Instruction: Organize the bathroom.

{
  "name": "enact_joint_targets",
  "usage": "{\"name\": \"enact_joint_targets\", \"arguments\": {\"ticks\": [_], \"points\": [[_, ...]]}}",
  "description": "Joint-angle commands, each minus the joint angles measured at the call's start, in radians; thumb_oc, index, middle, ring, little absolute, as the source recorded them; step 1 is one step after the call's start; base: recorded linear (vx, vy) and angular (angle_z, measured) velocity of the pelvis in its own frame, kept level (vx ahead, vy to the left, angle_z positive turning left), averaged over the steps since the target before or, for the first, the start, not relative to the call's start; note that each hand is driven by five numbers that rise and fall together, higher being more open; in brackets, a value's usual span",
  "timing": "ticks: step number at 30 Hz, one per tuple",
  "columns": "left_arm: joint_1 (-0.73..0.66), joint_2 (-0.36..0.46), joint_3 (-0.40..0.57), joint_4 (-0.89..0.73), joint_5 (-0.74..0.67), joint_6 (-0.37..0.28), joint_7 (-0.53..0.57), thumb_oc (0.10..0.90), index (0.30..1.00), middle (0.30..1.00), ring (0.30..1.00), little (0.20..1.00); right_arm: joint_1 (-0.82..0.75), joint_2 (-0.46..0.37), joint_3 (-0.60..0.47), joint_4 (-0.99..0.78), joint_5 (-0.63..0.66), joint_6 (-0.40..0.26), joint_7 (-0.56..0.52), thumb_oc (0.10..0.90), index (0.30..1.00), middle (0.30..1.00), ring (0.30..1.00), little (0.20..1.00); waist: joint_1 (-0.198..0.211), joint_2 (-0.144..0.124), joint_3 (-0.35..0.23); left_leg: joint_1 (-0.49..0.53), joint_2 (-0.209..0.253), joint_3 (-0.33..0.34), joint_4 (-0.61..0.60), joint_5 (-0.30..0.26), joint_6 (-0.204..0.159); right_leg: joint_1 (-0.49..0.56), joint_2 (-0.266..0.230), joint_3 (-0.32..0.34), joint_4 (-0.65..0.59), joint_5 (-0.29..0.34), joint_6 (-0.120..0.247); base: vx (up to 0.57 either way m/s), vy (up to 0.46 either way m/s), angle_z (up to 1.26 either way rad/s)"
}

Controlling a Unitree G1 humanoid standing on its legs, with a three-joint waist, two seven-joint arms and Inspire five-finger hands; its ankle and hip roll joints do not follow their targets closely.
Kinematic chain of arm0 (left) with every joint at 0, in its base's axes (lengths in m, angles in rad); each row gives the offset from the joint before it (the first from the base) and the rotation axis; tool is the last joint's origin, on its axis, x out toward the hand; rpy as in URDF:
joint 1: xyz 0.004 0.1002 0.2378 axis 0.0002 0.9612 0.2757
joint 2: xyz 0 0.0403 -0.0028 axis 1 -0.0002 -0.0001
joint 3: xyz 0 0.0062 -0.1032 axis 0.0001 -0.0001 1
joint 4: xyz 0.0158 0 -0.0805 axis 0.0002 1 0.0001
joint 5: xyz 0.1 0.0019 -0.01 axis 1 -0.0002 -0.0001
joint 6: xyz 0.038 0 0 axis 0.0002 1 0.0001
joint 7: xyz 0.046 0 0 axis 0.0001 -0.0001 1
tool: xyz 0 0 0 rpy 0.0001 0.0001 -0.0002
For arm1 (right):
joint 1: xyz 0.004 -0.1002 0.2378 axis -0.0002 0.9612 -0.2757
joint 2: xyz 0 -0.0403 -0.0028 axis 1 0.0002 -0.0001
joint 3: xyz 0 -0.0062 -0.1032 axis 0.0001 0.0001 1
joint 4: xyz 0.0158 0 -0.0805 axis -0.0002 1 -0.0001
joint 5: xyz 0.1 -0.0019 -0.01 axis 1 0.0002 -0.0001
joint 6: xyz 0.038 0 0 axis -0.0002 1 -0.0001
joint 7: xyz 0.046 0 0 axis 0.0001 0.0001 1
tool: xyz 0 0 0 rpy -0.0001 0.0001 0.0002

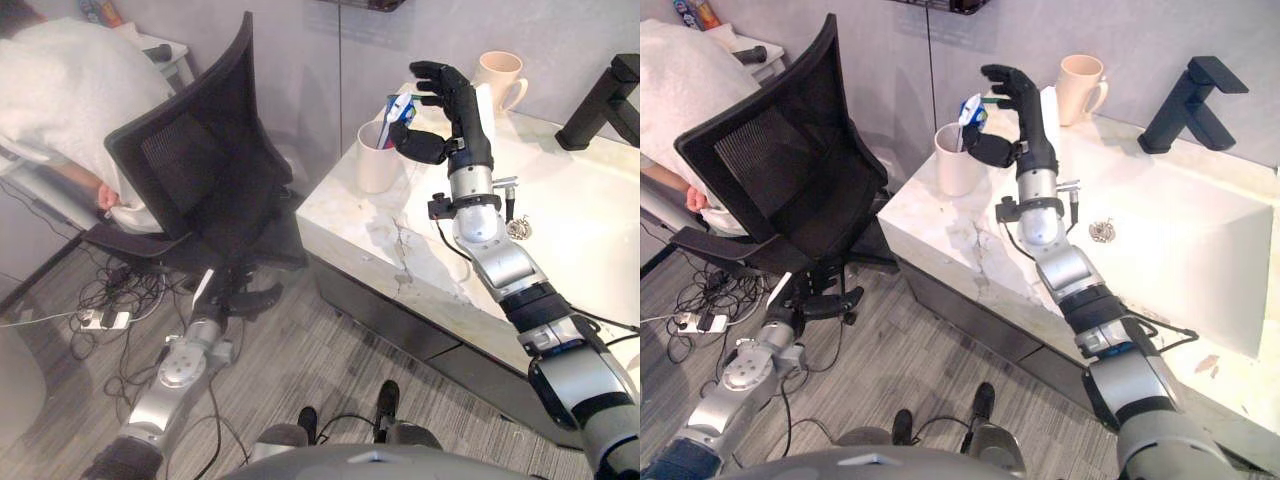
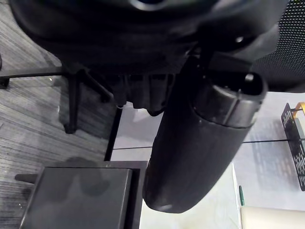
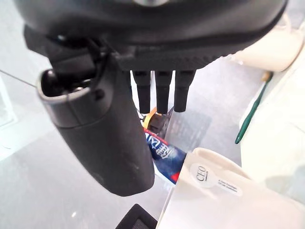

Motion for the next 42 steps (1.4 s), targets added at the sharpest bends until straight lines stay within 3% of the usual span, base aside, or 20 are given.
{"name": "enact_joint_targets", "arguments": {"ticks": [1,10,20,26,42], "points": [[-0.015,0.034,0.017,-0.157,0.018,-0.071,0.028,0.800,0.900,0.900,0.900,0.900,-0.105,0.003,-0.026,-0.034,0.020,0.057,0.000,0.800,0.900,0.900,0.900,0.900,-0.006,-0.065,-0.065,-0.055,-0.013,0.027,0.003,0.009,0.017,0.089,-0.007,0.071,-0.001,-0.128,0.010,-0.05,0.037,-0.06],[-0.032,0.032,0.011,-0.168,0.026,-0.052,0.050,0.800,0.900,0.900,0.900,0.900,-0.099,0.022,-0.007,0.009,0.059,0.156,0.009,0.800,0.900,0.900,0.900,0.900,-0.013,-0.080,-0.083,-0.048,-0.024,0.021,-0.003,-0.002,0.031,0.095,-0.004,0.089,-0.001,-0.124,0.020,-0.09,0.046,-0.07],[-0.046,0.027,0.008,-0.169,0.033,-0.049,0.076,0.800,0.900,0.900,0.900,0.900,-0.085,0.049,-0.016,-0.018,0.121,0.199,0.019,0.800,0.900,0.900,0.900,0.900,-0.023,-0.097,-0.099,-0.044,-0.033,0.032,-0.003,-0.008,0.049,0.088,-0.002,0.102,-0.001,-0.108,0.036,-0.12,0.068,-0.08],[-0.068,0.021,-0.002,-0.161,0.041,-0.044,0.092,0.800,0.900,0.900,0.900,0.900,-0.067,0.081,-0.031,-0.088,0.225,0.248,0.028,0.800,0.900,0.900,0.900,0.900,-0.033,-0.112,-0.102,-0.038,-0.045,0.048,-0.003,-0.018,0.062,0.076,-0.010,0.115,-0.001,-0.088,0.052,-0.11,0.069,-0.10],[-0.116,0.006,-0.012,-0.157,0.066,-0.025,0.126,0.800,0.900,0.900,0.900,0.900,-0.094,0.157,-0.052,-0.204,0.335,0.237,-0.017,0.800,0.900,0.900,0.900,0.900,-0.038,-0.130,-0.101,-0.036,-0.063,0.081,-0.003,-0.028,0.085,0.048,-0.038,0.111,-0.001,-0.046,0.085,-0.10,0.046,-0.05]]}}
